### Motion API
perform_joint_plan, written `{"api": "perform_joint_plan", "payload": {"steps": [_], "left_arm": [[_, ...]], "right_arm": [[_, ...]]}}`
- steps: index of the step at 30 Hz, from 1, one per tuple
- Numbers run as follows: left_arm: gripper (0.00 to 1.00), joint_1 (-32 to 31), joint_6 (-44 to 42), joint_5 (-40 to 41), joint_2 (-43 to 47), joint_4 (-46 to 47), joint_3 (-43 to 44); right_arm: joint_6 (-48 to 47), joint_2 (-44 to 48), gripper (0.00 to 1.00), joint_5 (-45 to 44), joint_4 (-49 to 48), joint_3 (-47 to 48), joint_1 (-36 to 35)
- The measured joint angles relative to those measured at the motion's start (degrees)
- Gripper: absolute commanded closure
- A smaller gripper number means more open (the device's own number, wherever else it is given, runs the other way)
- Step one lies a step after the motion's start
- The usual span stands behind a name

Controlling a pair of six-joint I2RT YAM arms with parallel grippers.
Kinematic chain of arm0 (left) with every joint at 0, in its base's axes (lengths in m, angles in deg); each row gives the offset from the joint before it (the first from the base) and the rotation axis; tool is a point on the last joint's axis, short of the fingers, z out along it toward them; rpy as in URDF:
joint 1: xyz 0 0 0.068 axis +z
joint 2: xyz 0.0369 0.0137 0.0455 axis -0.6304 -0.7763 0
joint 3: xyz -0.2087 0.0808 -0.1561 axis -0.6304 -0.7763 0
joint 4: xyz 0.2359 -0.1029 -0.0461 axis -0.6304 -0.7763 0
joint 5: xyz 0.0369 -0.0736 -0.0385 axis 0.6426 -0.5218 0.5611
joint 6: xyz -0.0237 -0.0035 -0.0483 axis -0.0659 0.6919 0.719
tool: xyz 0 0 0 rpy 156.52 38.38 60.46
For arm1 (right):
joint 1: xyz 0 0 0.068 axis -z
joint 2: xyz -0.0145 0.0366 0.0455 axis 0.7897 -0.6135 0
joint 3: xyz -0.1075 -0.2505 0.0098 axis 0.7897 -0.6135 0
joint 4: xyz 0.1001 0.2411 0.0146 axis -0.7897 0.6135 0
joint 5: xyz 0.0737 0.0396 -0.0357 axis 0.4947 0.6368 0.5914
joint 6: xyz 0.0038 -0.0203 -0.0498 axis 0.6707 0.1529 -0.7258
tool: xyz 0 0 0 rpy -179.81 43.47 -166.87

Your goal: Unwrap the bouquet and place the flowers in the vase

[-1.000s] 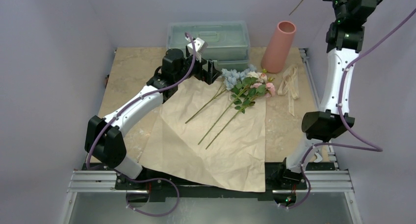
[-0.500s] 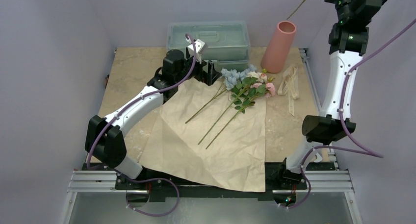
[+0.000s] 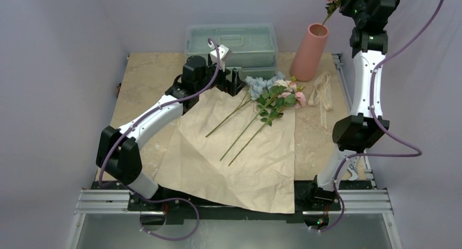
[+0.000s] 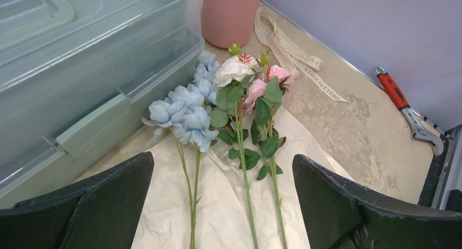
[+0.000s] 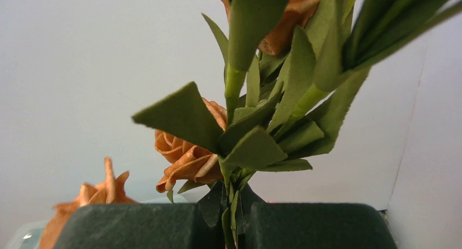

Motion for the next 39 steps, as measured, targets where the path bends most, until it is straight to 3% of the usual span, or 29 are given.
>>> {"api": "perform_joint_plan", "payload": {"steps": [9,15,21,27,32,39], "left_arm": [[0.0,0.0,0.0,-0.4,-3.3,-1.6,0.0],[0.0,0.0,-0.1,-0.3,-3.3,-2.4,0.0],[0.0,0.0,-0.6,1.4,-3.7,-3.7,0.0],[0.0,0.0,-1.0,2.8,-5.6,-6.0,0.1],[0.0,0.0,-1.7,4.0,-6.4,-8.7,0.1],[0.0,0.0,-3.9,5.4,-7.3,-10.9,0.7]], "right_arm": [[-0.9,-9.7,0.98,-1.6,-2.3,2.1,-0.4],[-0.8,-14.8,0.76,-3.0,-1.7,1.8,-0.4],[-0.7,-14.5,0.61,-4.2,-2.1,0.5,-0.5],[-0.6,-12.9,0.37,-5.0,-2.3,-0.1,-0.7],[0.3,-7.7,0.26,-5.4,-2.7,-4.7,-0.7],[1.3,-0.1,0.19,-5.1,-3.4,-10.9,-0.7]]}}
